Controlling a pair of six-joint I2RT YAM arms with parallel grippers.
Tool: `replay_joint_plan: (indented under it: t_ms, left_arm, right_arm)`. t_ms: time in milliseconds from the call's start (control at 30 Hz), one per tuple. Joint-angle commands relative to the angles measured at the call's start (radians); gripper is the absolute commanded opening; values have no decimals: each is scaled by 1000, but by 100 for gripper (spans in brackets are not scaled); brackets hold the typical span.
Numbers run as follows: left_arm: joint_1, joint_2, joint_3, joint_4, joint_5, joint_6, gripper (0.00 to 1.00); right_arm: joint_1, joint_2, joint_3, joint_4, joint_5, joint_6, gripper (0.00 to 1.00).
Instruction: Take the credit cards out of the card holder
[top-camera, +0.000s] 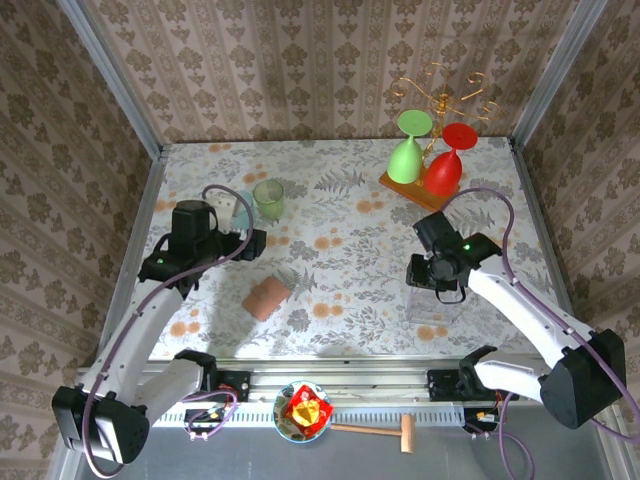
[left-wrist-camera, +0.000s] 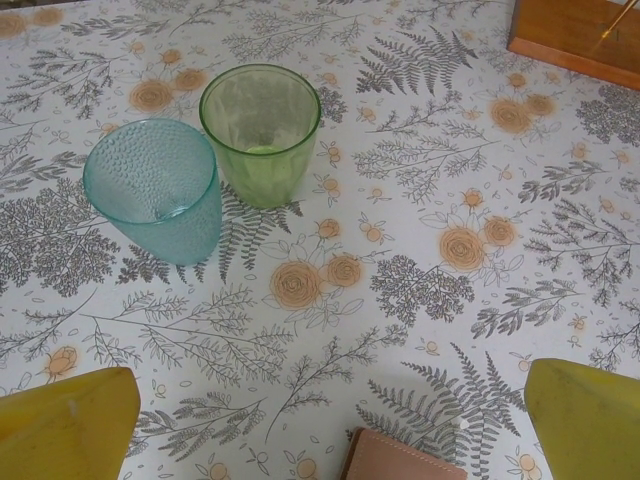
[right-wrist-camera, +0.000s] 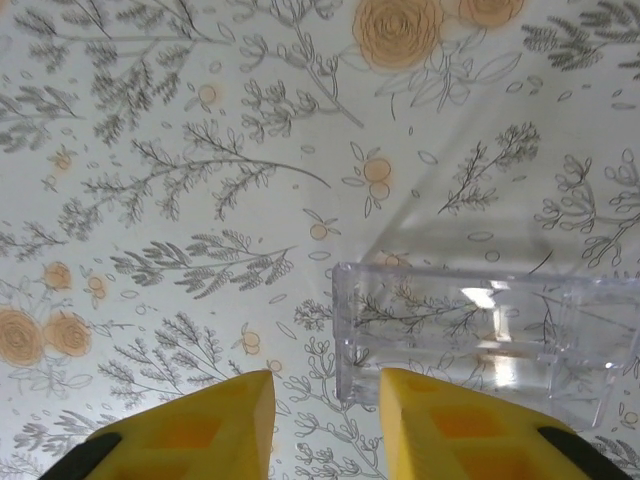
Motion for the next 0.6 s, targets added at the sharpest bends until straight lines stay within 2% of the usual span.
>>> replay_joint_plan:
  t_ms: [0,233,567]
  left_arm:
    - [-4,-34,-22,2,-35,-1,100]
    - [-2,-57,-38,-16,-76,14,100]
    - [-2,-71,-60,13,-66,-21,100]
  right_arm:
    - [26,36,-23,-7,47,85,31]
    - [55,110,-15,9,77,99,27]
    - [62,210,4,44,89,97,23]
